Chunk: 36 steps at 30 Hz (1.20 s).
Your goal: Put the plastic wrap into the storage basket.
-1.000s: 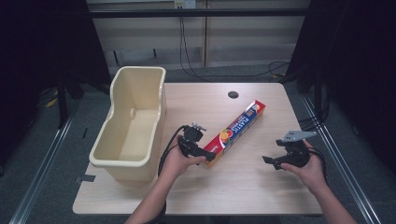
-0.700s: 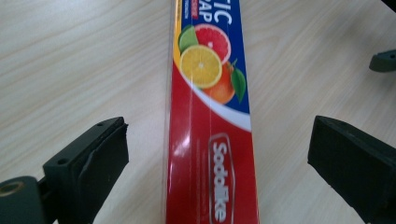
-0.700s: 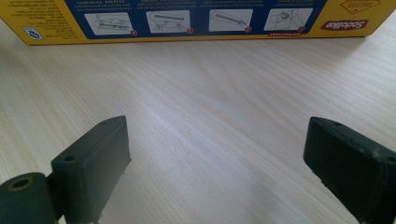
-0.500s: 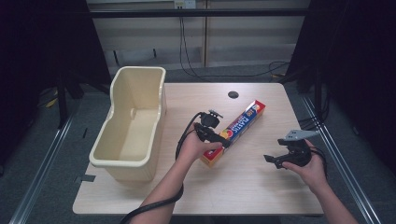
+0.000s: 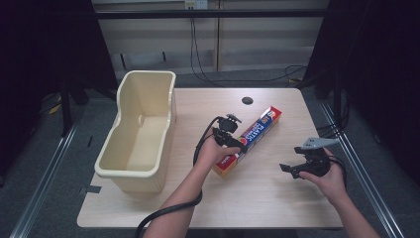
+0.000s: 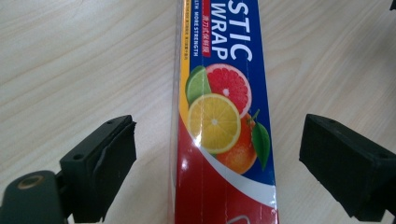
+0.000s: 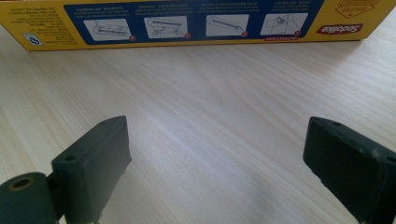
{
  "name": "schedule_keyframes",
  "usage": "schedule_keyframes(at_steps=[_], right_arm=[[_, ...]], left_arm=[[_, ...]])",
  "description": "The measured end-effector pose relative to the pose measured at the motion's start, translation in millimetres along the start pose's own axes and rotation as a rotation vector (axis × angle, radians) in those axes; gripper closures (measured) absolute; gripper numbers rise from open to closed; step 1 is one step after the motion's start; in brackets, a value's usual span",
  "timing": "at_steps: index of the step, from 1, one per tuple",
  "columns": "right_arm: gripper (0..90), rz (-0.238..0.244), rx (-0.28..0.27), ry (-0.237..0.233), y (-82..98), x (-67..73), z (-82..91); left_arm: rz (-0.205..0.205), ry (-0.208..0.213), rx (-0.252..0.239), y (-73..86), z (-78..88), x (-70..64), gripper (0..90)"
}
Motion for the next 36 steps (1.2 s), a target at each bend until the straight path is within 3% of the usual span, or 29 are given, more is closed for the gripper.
schedule_keyframes(at_steps=[17, 22, 25, 26, 27, 29, 36], right_arm=[[7.7, -0.014, -0.009, -0.006, -0.6, -2.3, 1.5], [7.6, -0.018, -0.009, -0.011, -0.7, -2.6, 1.8], [7.6, -0.019, -0.010, -0.010, -0.8, -2.6, 1.8], [7.6, -0.019, -0.010, -0.010, -0.9, -2.6, 1.8], [7.6, -0.019, -0.009, -0.010, -1.0, -2.7, 2.0], [7.6, -0.017, -0.011, -0.006, -1.1, -2.8, 2.0], [7.6, -0.016, -0.008, -0.004, -1.2, -1.8, 1.4]], left_arm=[[-0.024, -0.011, 0.015, -12.5, -20.4, -0.7, 14.7], [-0.026, -0.016, 0.026, -11.4, -23.1, 2.3, 20.4], [-0.004, -0.004, 0.035, -9.6, -23.9, 1.8, 24.3], [0.007, -0.001, 0.018, -9.8, -25.1, -0.4, 27.5], [-0.006, 0.011, 0.035, -8.9, -23.9, -0.7, 30.3], [0.015, 0.016, 0.034, -8.4, -23.2, -2.2, 36.4], [0.008, 0.006, 0.059, -2.1, -13.1, -2.4, 38.0]])
Point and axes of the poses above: each handheld gripper's, and its own axes: z roughly backward along the jaws, y roughly out of its underside, x roughly to its left, the point moved 7 cm from there along -z, roughly forward along the jaws, and after that the axes turned 14 degrees about -x, right-handed, at the moved point
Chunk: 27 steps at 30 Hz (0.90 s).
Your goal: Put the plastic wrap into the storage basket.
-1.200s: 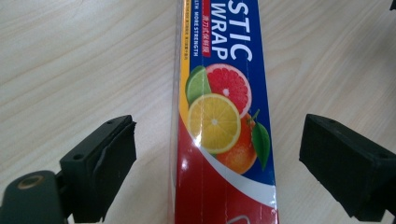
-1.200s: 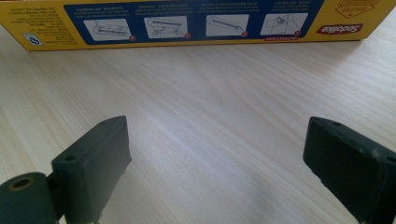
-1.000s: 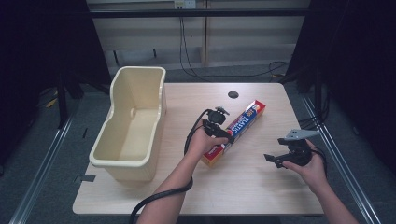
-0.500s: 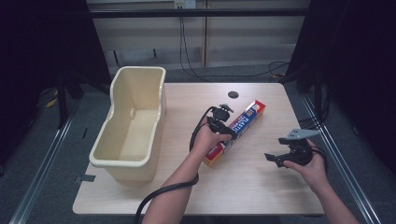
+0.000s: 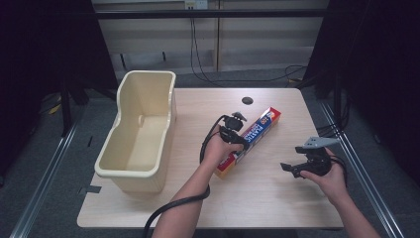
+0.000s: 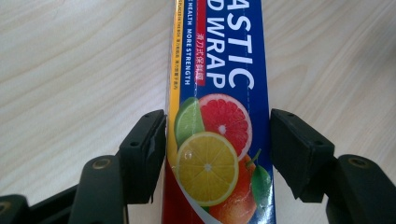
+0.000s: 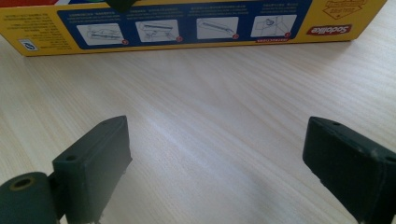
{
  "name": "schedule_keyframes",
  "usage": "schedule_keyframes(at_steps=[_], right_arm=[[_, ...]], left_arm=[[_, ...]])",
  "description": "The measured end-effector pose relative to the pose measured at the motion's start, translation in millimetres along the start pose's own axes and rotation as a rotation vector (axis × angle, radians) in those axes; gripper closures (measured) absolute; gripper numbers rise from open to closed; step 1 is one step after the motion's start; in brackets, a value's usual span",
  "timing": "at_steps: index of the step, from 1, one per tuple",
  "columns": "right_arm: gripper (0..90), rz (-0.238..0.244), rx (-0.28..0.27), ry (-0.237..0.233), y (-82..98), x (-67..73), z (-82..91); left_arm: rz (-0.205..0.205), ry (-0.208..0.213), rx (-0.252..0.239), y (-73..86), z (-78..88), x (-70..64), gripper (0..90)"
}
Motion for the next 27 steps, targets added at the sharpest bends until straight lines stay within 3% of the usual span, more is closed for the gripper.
schedule_keyframes(at_steps=[6, 7, 12, 17, 20, 21, 24, 27], right_arm=[[7.9, 0.003, -0.001, 0.004, -1.4, 1.5, -0.7], [8.0, 0.005, 0.001, 0.005, -1.5, 1.8, -0.8], [8.0, 0.017, 0.007, -0.001, -1.9, 3.4, -3.1], [7.9, 0.022, 0.000, 0.002, -3.7, 4.1, -3.1], [8.0, 0.017, 0.000, 0.002, -2.8, 2.6, -1.9], [7.9, 0.016, 0.001, 0.004, -2.4, 1.9, -1.6], [7.9, 0.011, 0.001, 0.007, -1.7, 0.8, -1.2], [8.0, 0.013, -0.001, 0.004, -2.1, 0.4, -1.1]], left_arm=[[0.012, -0.007, 0.023, 14.4, 18.4, 2.4, 38.0], [0.019, -0.007, 0.034, 21.7, 27.3, 2.9, 38.0], [0.046, -0.017, 0.036, 24.9, 36.0, 3.4, 37.7], [0.032, -0.030, 0.020, 13.8, 29.2, 5.9, 31.4], [0.041, -0.021, 0.012, 7.0, 20.7, 5.1, 29.0], [0.026, -0.012, 0.011, 6.0, 17.2, 4.2, 28.4], [0.043, -0.012, 0.038, 4.4, 9.2, 2.7, 29.6], [0.018, -0.018, 0.051, 2.5, 4.9, 3.0, 29.7]])
Point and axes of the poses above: each handheld gripper's, and its own axes: z roughly backward along the jaws, y roughly out of its underside, x roughly to its left, the point moved 7 cm from there along -z, roughly forward along the jaws, and after that the axes turned 14 degrees about -x, right-handed, at the moved point
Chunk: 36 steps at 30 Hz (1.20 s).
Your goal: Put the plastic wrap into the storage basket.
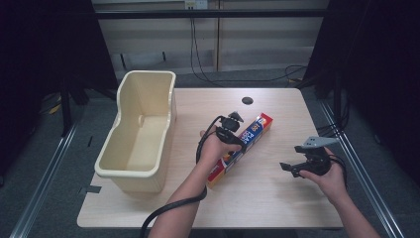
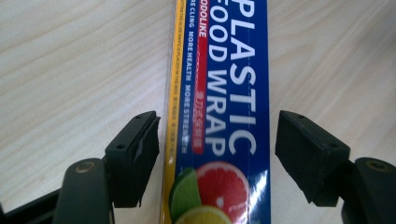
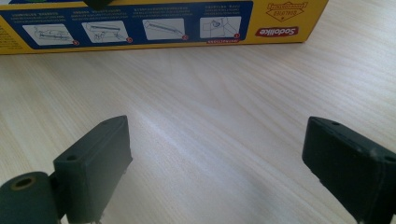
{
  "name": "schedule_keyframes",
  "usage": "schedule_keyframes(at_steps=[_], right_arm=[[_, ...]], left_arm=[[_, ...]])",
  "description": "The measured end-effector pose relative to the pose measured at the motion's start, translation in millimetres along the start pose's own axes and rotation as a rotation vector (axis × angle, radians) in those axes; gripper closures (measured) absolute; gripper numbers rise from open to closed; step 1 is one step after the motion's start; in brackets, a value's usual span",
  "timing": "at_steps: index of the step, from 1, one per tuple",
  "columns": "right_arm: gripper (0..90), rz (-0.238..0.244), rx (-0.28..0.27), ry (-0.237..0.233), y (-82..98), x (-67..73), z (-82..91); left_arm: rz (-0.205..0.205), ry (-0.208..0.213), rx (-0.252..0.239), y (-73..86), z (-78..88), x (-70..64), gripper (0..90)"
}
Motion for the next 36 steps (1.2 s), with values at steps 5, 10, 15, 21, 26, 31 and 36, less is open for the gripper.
schedule_keyframes(at_steps=[5, 10, 15, 21, 26, 31, 36], right_arm=[[8.0, -0.001, 0.001, 0.000, 0.1, 0.0, 0.0], [8.0, 0.002, -0.002, -0.002, -0.8, 0.5, 0.2], [8.0, 0.007, 0.000, -0.006, -0.7, 1.0, 0.0], [7.9, 0.002, 0.000, -0.010, -1.1, 1.4, -0.1], [7.8, 0.000, -0.005, -0.006, -2.1, 1.2, 0.5], [7.4, -0.001, -0.005, -0.007, -2.3, 1.2, 0.5], [7.2, 0.002, -0.009, -0.012, -2.7, 2.6, -0.3]], left_arm=[[-0.010, -0.018, 0.009, -3.7, -11.3, -2.5, 28.8], [0.017, -0.048, 0.063, -1.2, -20.9, -0.5, 34.5], [0.006, -0.054, 0.106, -2.3, -15.4, -1.9, 39.6], [0.037, -0.042, 0.169, -3.7, 1.1, -4.4, 40.5], [0.079, -0.033, 0.210, -9.9, 22.2, -5.4, 40.7], [0.091, -0.027, 0.230, -16.3, 42.2, -6.7, 40.6], [0.119, -0.019, 0.240, -20.6, 59.0, -6.0, 40.6]])
Point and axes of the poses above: each handheld gripper's, and its own axes: z roughly backward along the jaws, y roughly out of its underside, x roughly to its left, the point moved 7 cm from there along -z, roughly forward along the jaws, and after that the axes turned 14 degrees about -x, right-handed, at the moved point
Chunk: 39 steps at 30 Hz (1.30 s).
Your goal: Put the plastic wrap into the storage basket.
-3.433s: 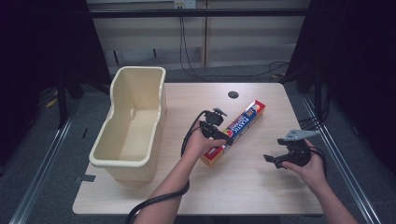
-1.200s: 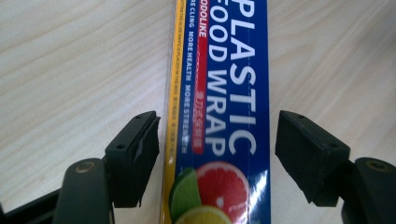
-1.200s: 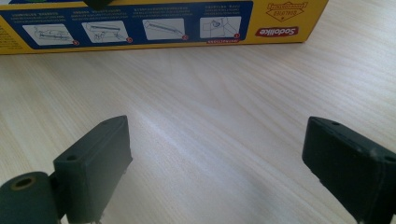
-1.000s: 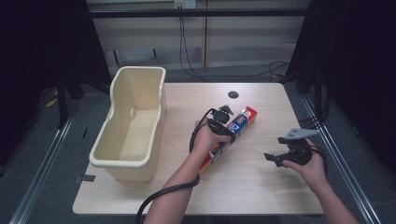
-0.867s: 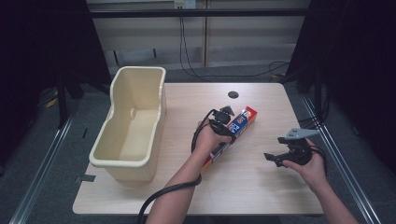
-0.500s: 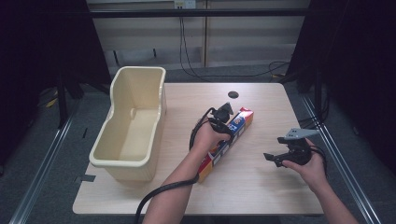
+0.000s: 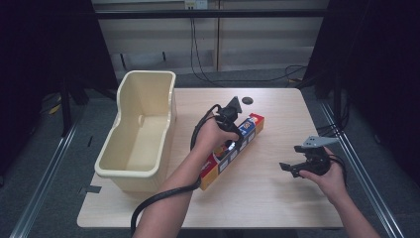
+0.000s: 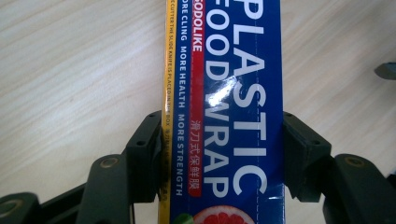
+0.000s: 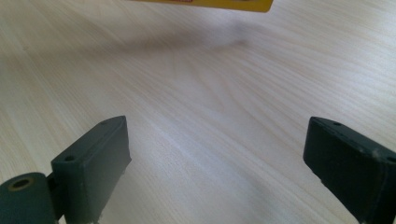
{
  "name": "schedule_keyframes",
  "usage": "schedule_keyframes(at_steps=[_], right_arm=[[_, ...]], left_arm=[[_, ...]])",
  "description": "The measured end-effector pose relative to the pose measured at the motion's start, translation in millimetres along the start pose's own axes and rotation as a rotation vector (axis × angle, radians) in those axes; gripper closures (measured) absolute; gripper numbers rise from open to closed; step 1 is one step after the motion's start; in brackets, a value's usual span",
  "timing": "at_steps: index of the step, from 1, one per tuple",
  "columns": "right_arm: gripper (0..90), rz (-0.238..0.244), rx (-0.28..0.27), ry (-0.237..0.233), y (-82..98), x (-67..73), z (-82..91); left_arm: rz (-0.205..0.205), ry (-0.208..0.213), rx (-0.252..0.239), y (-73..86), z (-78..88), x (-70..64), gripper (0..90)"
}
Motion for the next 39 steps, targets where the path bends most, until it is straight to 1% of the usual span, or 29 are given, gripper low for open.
schedule_keyframes(at_steps=[1, 2, 3, 4, 5, 6, 7, 8, 9, 10, 11, 12, 14, 15, 16, 18, 19, 20, 23, 25, 26, 27, 29, 32, 33, 34, 39], right_arm=[[7.2, 0.000, 0.000, 0.000, 0.0, 0.0, 0.0], [7.2, -0.005, -0.001, 0.004, -0.5, -0.2, 0.5], [7.1, -0.007, -0.002, 0.006, -0.7, -0.3, 0.5], [7.1, -0.004, -0.002, 0.003, -0.6, -0.4, 0.3], [7.1, -0.004, -0.002, 0.003, -0.6, -0.4, 0.3], [7.1, -0.001, -0.004, 0.002, -0.7, -0.3, 0.1], [7.1, -0.003, -0.005, 0.002, -0.8, -0.1, 0.2], [7.1, -0.003, -0.005, 0.002, -0.9, 0.0, 0.2], [7.1, -0.003, -0.005, 0.002, -0.9, 0.0, 0.2], [7.0, -0.004, -0.007, -0.001, -1.1, 0.2, 0.1], [7.0, 0.000, -0.009, -0.005, -1.4, -0.2, 0.0], [7.0, -0.001, -0.010, -0.006, -1.6, 0.0, 0.1], [7.0, 0.000, -0.011, -0.001, -1.8, -0.2, 0.4], [7.0, 0.000, -0.011, -0.001, -1.8, -0.2, 0.4], [7.0, 0.001, -0.010, 0.002, -1.9, -0.4, 0.6], [7.0, 0.001, -0.010, 0.003, -1.8, -0.4, 0.6], [7.0, 0.001, -0.010, 0.003, -1.8, -0.4, 0.6], [7.0, -0.004, -0.008, -0.006, -1.9, 0.8, 0.2], [6.4, 0.003, -0.012, -0.005, -2.2, 1.6, -0.6], [5.9, 0.002, -0.013, -0.012, -2.4, 2.2, -0.6], [5.6, 0.001, -0.011, -0.009, -2.3, 2.0, -0.6], [5.3, 0.003, -0.009, -0.006, -2.2, 1.9, -0.9], [5.2, 0.004, -0.009, -0.011, -1.9, 2.5, -1.4], [4.7, 0.002, -0.008, -0.021, -1.8, 3.7, -1.8], [4.7, 0.002, -0.008, -0.021, -1.8, 3.7, -1.8], [4.2, 0.002, -0.005, -0.023, -1.6, 4.2, -1.9], [3.6, 0.009, -0.005, -0.025, -1.3, 5.0, -2.8]], left_arm=[[0.000, 0.000, 0.000, 0.0, 0.0, 0.0, 40.6], [0.000, 0.008, 0.005, -0.4, 7.2, 0.6, 40.6], [0.000, 0.008, 0.005, -0.4, 7.2, 0.6, 40.6], [0.021, 0.022, 0.008, -0.9, 15.2, 1.6, 40.5], [0.021, 0.022, 0.008, -0.9, 15.2, 1.6, 40.6], [0.040, 0.022, 0.009, -1.5, 22.8, 2.4, 40.6], [0.043, 0.020, 0.012, -1.9, 26.5, 3.1, 40.6], [0.040, 0.009, 0.013, -2.2, 30.2, 4.1, 40.6], [0.040, 0.009, 0.013, -2.2, 30.2, 4.1, 40.6], [0.038, 0.002, 0.014, -2.5, 33.6, 4.8, 40.6], [0.040, -0.007, 0.018, -2.8, 40.4, 6.8, 40.6], [0.040, -0.007, 0.018, -2.8, 40.4, 6.8, 40.6], [0.052, -0.014, 0.012, -3.6, 49.9, 9.2, 40.6], [0.052, -0.014, 0.012, -3.6, 49.9, 9.2, 40.6], [0.066, -0.008, 0.014, -3.6, 56.0, 10.4, 40.6], [0.070, -0.006, 0.012, -4.2, 61.1, 11.5, 40.6], [0.070, -0.006, 0.012, -4.2, 61.1, 11.5, 40.7], [0.078, -0.012, 0.015, -4.7, 66.6, 12.4, 40.7], [0.078, -0.028, 0.009, -6.7, 75.3, 13.6, 40.7], [0.080, -0.025, 0.008, -7.7, 81.5, 14.6, 40.7], [0.080, -0.024, 0.003, -8.4, 84.0, 14.9, 40.7], [0.088, -0.024, -0.001, -8.8, 86.4, 14.7, 40.7], [0.092, -0.026, -0.004, -9.4, 91.3, 15.2, 40.7], [0.084, -0.026, -0.005, -10.0, 95.9, 16.3, 40.7], [0.091, -0.033, -0.006, -9.9, 98.2, 16.6, 40.7], [0.099, -0.029, -0.010, -10.0, 102.2, 16.8, 40.7], [0.104, -0.032, -0.015, -10.0, 110.3, 18.9, 40.8]])
Point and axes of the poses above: each handheld gripper's, and its own axes: z roughly backward along the jaws, y roughly out of its underside, x roughly to its left, the point moved 7 cm from there along -z, roughly forward along the jaws, and after that the axes turned 14 degrees about -x, right-handed, at the moved point
